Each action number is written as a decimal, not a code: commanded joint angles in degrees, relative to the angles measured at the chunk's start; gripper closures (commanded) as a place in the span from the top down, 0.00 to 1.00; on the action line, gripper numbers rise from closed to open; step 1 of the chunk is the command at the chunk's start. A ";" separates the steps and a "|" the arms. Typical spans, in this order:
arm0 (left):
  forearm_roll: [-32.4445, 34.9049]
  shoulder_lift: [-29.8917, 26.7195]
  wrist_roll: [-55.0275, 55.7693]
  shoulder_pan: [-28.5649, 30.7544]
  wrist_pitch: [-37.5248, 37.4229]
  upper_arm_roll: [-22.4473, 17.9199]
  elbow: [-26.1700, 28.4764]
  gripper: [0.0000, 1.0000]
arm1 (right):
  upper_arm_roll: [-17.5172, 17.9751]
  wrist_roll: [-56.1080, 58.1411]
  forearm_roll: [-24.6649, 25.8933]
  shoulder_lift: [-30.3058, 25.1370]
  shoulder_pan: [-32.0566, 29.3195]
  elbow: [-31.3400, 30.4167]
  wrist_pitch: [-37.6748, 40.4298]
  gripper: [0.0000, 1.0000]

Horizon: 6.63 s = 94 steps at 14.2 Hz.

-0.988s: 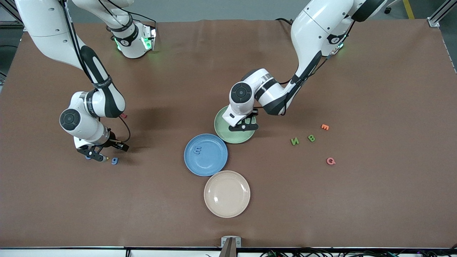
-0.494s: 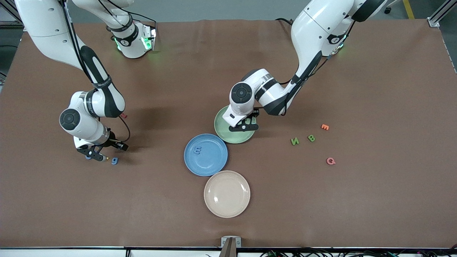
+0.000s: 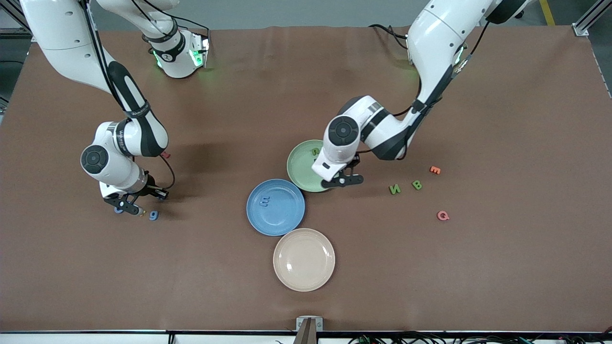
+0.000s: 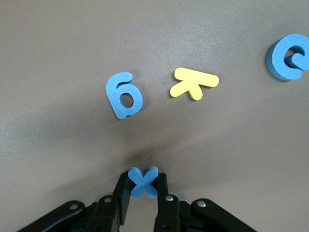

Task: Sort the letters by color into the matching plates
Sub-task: 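Reach green N with the left gripper while the right gripper carries x, then grasp green N with the left gripper while the right gripper releases x, then carry N to the green plate while the right gripper reaches blue 6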

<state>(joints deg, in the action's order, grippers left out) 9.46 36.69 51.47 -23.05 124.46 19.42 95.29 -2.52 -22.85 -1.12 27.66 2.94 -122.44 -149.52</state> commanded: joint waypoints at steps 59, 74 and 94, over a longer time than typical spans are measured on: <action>5.31 -2.67 -1.90 19.10 15.73 -0.09 17.03 0.29 | 1.38 -60.73 -0.90 19.54 32.75 41.14 17.85 1.00; 5.05 -3.90 5.55 16.64 5.63 7.11 9.65 0.18 | 1.21 -49.68 -0.90 13.49 27.84 39.04 28.48 1.00; 4.34 11.74 22.27 -13.16 4.92 -2.28 -12.50 0.20 | 1.03 20.19 0.33 5.82 -1.52 17.76 10.23 0.91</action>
<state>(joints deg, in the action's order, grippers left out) 13.71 46.78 73.18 -35.14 130.97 18.13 85.82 -2.66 -7.51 -1.18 32.29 3.44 -104.37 -136.69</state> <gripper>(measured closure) 0.665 0.070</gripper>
